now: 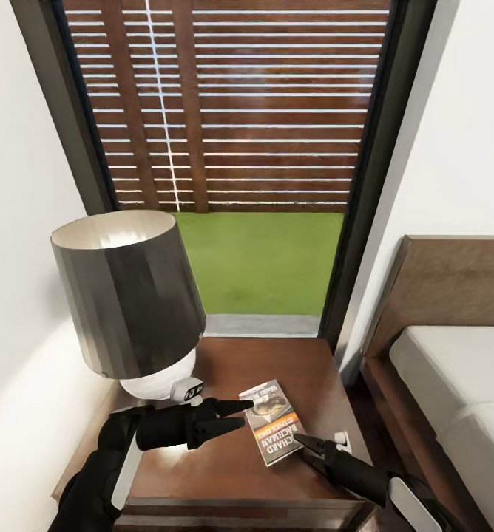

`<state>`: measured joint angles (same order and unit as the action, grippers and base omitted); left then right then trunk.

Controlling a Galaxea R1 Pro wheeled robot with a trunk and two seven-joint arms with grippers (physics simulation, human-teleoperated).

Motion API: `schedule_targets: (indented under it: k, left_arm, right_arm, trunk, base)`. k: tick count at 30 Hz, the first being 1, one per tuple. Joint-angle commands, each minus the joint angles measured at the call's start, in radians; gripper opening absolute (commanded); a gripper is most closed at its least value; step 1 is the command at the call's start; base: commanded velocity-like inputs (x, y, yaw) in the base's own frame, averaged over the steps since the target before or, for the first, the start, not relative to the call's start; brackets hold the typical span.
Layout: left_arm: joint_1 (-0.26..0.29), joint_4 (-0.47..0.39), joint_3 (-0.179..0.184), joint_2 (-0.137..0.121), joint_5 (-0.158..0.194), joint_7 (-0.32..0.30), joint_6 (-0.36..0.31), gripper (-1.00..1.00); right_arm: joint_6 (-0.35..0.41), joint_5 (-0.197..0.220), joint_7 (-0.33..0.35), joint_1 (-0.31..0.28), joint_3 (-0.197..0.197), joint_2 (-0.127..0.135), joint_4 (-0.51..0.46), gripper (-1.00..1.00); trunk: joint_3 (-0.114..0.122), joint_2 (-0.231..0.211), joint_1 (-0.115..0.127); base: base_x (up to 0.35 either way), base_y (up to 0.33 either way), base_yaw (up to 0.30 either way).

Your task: In the bedroom, move the book from the bed onto either nightstand, and place the two sandals side by side next to the bed.

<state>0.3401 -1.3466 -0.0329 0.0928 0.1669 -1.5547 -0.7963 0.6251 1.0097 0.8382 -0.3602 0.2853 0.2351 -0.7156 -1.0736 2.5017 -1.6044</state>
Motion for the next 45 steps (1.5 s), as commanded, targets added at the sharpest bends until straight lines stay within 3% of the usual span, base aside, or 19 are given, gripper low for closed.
schedule_targets:
  k: [1, 17, 26, 45]
  left_arm:
    - [0.000, 0.000, -0.001, 0.001, -0.003, -0.005, -0.011, 1.00]
    - [0.000, 0.000, -0.001, 0.001, -0.003, -0.005, -0.011, 1.00]
    - [0.000, 0.000, -0.002, 0.001, -0.003, -0.005, -0.012, 1.00]
    - [0.000, 0.000, -0.002, 0.001, -0.003, -0.005, -0.012, 1.00]
  right_arm:
    - [0.004, -0.001, -0.004, 0.000, 0.005, 0.001, 0.001, 1.00]
    - [0.004, -0.002, -0.004, 0.000, 0.005, 0.001, 0.001, 1.00]
    - [0.004, -0.001, -0.005, 0.000, 0.005, 0.001, 0.001, 1.00]
    - [0.001, 0.000, -0.004, 0.000, 0.005, 0.001, 0.001, 1.00]
  trunk:
    - [-0.001, 0.000, 0.000]
    - [-0.001, 0.000, 0.000]
    - [0.034, -0.002, 0.004]
    - [0.093, -0.135, 0.077]
  base:
    - [-0.081, 0.000, 0.000]
    - [-0.136, 0.000, 0.000]
    - [-0.004, 0.000, 0.000]
    - [0.000, 0.000, 0.000]
